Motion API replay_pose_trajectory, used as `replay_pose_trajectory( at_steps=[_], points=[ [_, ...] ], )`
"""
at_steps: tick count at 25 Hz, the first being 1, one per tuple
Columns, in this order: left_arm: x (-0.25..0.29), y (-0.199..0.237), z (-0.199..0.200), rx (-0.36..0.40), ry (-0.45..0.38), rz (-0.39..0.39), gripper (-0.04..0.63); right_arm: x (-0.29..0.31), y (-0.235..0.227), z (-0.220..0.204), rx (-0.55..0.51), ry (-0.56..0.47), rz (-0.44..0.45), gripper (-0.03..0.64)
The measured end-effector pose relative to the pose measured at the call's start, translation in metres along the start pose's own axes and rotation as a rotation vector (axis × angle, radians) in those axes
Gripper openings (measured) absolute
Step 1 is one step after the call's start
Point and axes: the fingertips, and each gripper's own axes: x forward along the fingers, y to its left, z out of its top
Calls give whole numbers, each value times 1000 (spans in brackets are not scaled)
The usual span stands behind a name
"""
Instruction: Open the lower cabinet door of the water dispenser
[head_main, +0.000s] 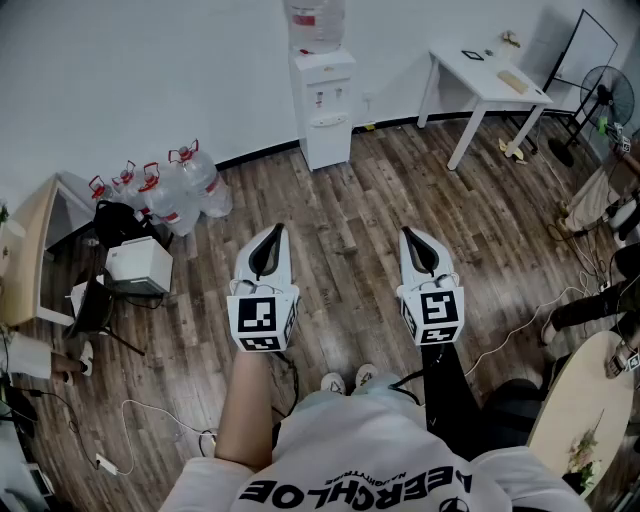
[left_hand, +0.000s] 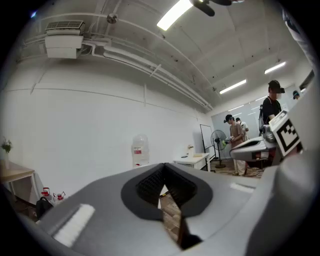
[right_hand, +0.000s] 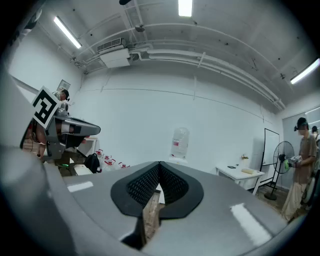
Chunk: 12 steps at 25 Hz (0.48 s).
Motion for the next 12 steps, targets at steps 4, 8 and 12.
replay_pose_trajectory(
  at_steps=[4, 8, 12],
  points=[
    [-3, 0, 0, -4, 0, -1, 55, -2, 3, -1, 0, 2, 3, 2],
    [-7, 10, 2, -5, -6, 9, 57, 2, 10, 0, -3, 5, -2, 2],
    [-12, 17, 0, -8, 7, 21, 56, 3, 13, -1, 4, 7, -6, 2]
  ],
)
